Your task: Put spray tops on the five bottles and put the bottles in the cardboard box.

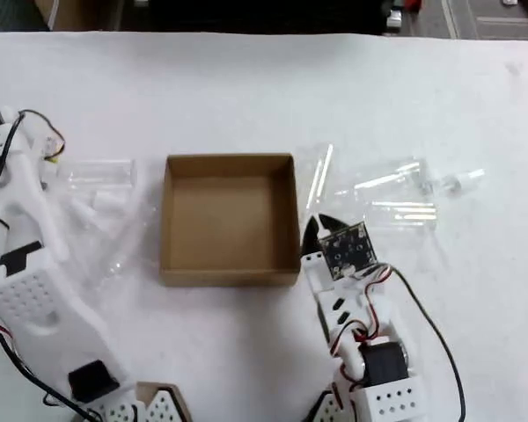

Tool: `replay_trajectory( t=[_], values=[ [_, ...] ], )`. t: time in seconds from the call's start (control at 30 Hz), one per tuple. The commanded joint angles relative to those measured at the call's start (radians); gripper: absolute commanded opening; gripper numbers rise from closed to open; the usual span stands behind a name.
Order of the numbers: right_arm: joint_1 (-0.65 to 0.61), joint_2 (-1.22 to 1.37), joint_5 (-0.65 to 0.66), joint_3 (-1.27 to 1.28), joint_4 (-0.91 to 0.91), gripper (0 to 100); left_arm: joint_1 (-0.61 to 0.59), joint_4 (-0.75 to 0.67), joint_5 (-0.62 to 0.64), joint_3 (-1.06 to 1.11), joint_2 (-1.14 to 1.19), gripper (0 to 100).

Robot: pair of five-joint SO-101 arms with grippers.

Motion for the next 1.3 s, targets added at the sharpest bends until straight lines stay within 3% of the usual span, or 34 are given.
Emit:
replay_trajectory(
  t=[0.0, 0.27, 1.03, 1.27],
  values=[
    [0.004, -0.001, 0.000, 0.009, -0.001, 1.8, -0.005, -0.071, 0.017, -0.048, 0.027, 17],
    [0.004, -0.001, 0.000, 0.009, -0.001, 1.8, -0.001, -0.146, 0.017, -0.048, 0.076, 17],
    [0.004, -0.001, 0.000, 0.009, -0.001, 1.8, 0.070, -0.140, 0.017, -0.064, 0.171, 17],
    [0.004, -0.001, 0.000, 0.009, -0.002, 1.8, 0.070, -0.003, 0.014, -0.207, 0.199, 17]
  ],
)
